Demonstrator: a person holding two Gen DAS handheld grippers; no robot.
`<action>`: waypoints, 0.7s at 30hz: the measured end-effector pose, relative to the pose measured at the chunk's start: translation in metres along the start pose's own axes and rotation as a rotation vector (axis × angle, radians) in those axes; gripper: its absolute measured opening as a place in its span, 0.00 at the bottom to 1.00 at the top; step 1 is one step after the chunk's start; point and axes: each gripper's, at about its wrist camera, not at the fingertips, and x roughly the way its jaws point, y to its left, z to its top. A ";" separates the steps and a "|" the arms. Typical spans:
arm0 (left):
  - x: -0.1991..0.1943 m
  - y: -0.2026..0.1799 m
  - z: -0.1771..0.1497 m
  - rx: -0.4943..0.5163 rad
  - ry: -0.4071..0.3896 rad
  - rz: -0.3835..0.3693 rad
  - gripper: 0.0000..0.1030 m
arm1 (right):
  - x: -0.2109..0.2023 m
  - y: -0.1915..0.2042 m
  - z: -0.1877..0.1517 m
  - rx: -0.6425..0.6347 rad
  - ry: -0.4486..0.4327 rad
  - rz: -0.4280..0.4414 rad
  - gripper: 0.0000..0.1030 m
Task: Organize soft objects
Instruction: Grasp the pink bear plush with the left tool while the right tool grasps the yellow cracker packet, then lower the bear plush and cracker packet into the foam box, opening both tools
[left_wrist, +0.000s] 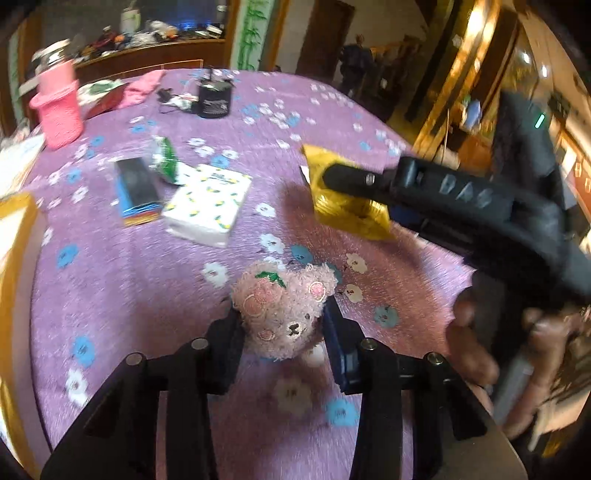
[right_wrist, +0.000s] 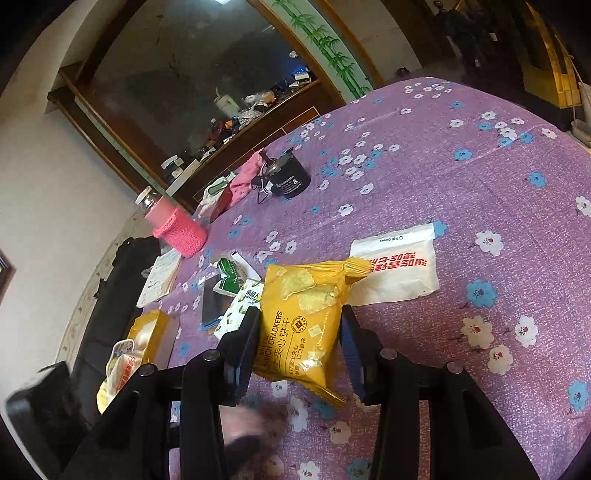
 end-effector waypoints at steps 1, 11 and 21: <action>-0.008 0.006 -0.001 -0.024 -0.011 -0.015 0.36 | 0.000 0.001 0.000 -0.006 0.001 0.000 0.40; -0.114 0.080 -0.025 -0.223 -0.184 0.122 0.36 | 0.008 0.037 -0.013 -0.157 0.016 0.037 0.40; -0.185 0.177 -0.058 -0.387 -0.288 0.292 0.36 | 0.034 0.152 -0.046 -0.294 0.209 0.278 0.41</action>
